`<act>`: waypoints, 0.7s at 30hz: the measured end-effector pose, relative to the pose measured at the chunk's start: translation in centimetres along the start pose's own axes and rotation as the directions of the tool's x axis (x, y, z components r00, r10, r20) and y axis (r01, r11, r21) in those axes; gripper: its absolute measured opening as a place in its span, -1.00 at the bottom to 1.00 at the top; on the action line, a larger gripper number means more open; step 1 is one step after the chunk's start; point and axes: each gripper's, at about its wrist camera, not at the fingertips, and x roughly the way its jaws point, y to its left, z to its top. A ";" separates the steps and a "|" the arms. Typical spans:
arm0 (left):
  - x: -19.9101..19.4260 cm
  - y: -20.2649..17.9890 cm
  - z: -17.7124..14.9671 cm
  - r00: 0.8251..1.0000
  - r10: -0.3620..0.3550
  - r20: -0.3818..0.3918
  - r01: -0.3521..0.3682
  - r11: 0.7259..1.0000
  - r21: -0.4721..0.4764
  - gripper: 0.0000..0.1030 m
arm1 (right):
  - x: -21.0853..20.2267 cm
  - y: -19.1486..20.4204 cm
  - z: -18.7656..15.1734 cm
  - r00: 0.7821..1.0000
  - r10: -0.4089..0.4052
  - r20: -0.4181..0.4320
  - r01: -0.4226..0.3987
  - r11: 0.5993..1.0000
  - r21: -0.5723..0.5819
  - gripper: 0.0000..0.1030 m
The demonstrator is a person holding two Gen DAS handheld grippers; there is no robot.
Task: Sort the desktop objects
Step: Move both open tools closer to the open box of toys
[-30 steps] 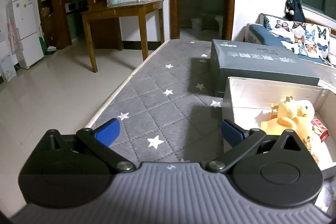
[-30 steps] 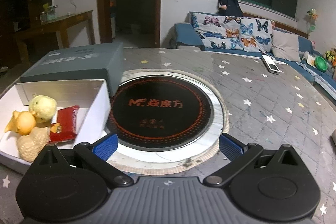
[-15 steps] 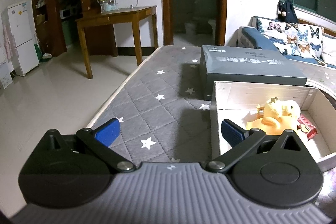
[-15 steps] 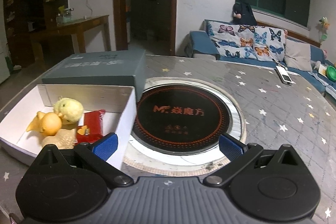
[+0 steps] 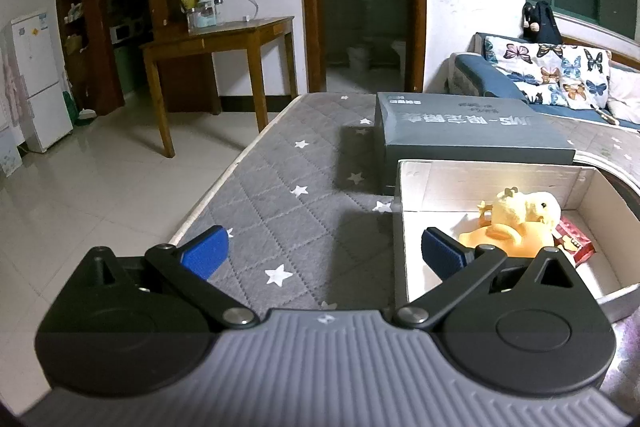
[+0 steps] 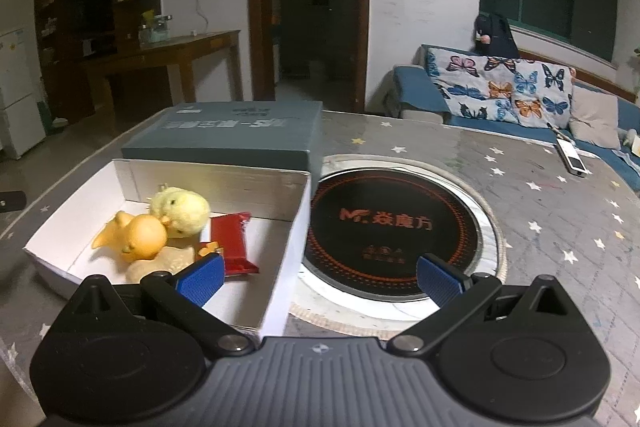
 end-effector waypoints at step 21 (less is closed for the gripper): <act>-1.3 -1.6 -0.4 0.999 -0.041 -0.004 0.041 0.999 0.031 1.00 | -0.9 3.6 -0.8 0.995 0.097 -0.001 -0.097 0.995 -0.033 1.00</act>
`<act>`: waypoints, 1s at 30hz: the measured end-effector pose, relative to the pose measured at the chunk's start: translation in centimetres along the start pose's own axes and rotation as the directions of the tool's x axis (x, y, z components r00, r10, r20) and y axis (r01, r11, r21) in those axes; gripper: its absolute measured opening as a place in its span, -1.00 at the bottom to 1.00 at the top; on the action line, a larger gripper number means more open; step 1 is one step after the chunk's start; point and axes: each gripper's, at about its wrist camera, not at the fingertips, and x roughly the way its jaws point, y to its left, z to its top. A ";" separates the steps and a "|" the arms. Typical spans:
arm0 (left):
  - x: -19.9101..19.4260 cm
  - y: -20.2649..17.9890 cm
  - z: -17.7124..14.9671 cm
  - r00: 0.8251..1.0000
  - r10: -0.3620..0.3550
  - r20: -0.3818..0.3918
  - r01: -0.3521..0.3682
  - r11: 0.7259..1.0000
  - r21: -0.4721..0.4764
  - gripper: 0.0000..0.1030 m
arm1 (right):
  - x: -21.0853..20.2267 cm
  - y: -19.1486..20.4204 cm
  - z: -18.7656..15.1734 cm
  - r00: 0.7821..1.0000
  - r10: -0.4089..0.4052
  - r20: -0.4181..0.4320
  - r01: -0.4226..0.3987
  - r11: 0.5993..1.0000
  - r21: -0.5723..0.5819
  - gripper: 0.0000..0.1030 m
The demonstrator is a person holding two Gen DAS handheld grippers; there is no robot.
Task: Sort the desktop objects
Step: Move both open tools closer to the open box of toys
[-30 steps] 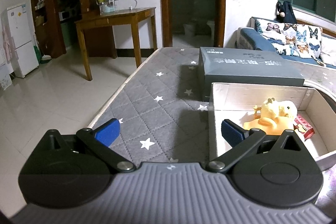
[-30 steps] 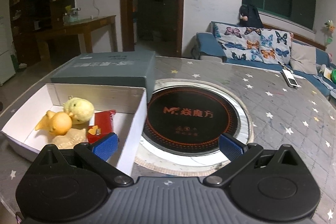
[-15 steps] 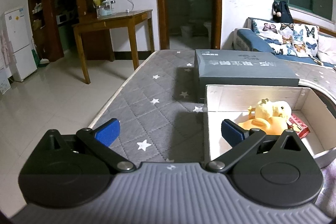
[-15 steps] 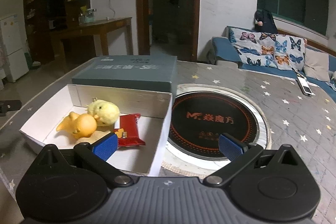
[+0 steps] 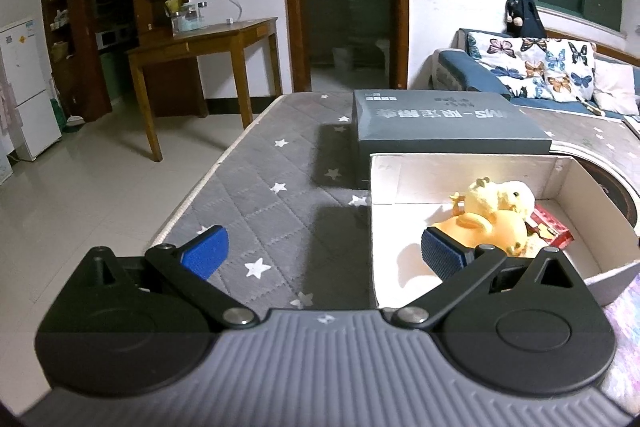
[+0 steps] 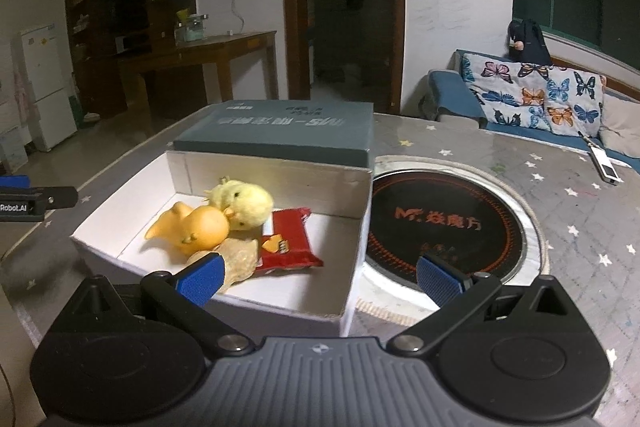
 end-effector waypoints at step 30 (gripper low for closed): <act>-3.5 -2.6 -2.6 0.996 -0.090 -0.023 0.091 0.994 0.054 1.00 | -1.1 1.2 -3.5 0.999 0.044 -0.020 -0.043 0.998 0.045 1.00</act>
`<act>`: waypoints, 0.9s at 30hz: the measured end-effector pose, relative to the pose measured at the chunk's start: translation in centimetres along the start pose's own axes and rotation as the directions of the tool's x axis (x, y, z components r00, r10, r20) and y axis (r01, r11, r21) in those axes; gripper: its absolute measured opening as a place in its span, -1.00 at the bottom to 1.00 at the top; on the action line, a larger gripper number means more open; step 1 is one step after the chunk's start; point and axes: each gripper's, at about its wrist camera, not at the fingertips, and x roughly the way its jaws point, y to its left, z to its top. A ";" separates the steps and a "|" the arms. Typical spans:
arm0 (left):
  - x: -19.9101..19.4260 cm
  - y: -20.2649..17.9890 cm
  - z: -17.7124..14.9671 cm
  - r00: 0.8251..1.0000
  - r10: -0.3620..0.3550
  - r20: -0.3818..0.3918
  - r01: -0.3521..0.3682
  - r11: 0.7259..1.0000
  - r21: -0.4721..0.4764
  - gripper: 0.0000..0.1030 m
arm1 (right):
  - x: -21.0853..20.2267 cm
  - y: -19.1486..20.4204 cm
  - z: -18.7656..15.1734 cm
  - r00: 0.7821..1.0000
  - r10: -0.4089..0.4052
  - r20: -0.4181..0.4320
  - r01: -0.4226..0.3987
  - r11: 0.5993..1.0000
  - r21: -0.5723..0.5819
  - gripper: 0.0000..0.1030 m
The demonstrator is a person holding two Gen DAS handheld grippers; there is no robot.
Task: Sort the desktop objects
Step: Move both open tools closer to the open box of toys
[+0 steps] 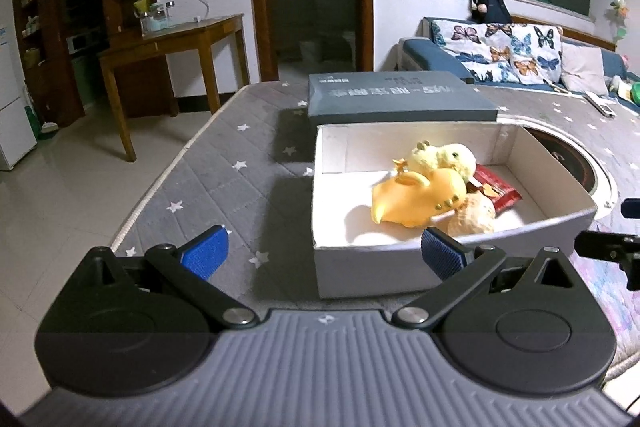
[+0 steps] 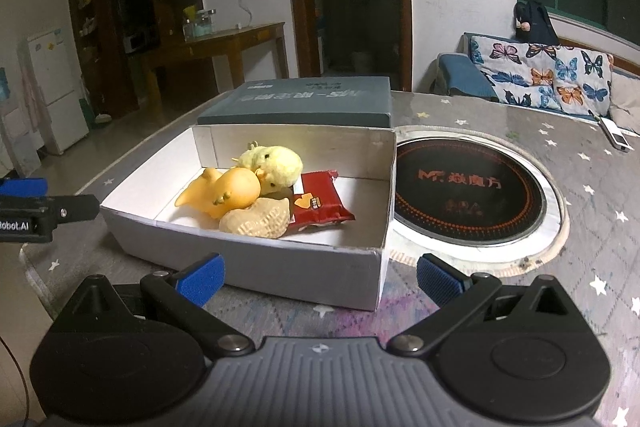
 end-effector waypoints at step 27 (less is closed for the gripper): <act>-0.2 -1.8 -3.4 0.995 -0.055 -0.083 0.058 0.998 0.033 1.00 | -0.2 -0.1 -2.4 0.999 -0.006 -0.036 0.008 0.999 0.044 1.00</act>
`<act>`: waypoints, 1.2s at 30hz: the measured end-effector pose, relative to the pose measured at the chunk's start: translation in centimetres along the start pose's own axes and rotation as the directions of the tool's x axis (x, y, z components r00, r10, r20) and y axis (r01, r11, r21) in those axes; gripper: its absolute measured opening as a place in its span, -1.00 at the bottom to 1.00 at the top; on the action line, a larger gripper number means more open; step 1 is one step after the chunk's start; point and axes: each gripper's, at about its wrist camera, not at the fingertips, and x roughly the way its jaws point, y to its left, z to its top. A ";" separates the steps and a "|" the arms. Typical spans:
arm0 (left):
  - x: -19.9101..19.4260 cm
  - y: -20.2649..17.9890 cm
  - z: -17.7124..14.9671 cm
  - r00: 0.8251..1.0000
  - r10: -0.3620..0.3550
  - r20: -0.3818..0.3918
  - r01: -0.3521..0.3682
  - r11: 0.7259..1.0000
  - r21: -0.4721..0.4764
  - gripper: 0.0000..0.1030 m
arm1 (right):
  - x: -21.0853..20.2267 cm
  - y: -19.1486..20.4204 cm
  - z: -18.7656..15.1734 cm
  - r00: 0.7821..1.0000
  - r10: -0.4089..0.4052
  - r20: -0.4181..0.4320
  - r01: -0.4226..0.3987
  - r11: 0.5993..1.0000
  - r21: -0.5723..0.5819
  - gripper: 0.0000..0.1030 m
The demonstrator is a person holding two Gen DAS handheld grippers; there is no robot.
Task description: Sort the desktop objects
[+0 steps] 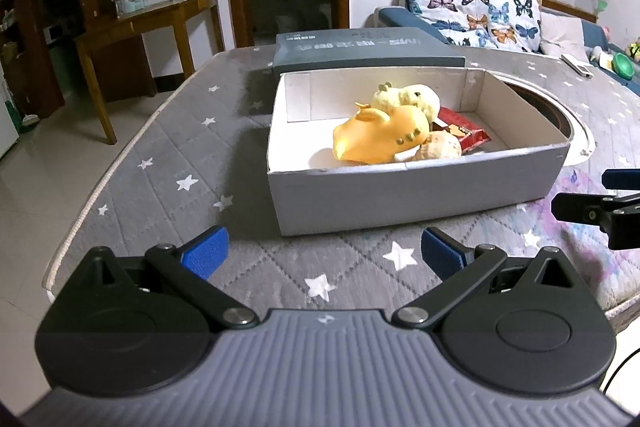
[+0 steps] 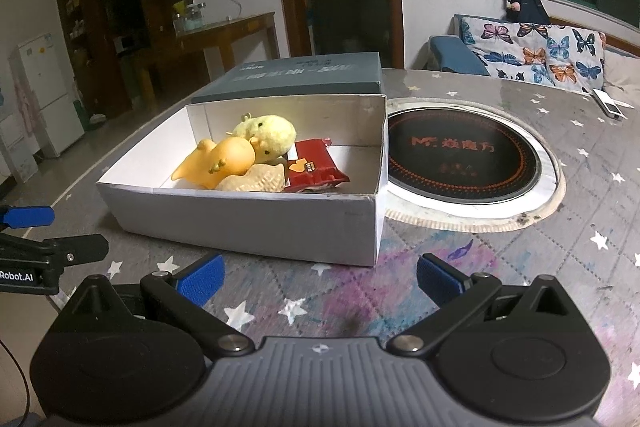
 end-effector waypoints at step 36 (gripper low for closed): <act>0.6 0.0 -0.6 0.999 0.002 -0.033 -0.002 1.000 0.001 1.00 | 1.0 0.9 -0.6 0.999 0.000 -0.041 0.000 1.000 -0.006 1.00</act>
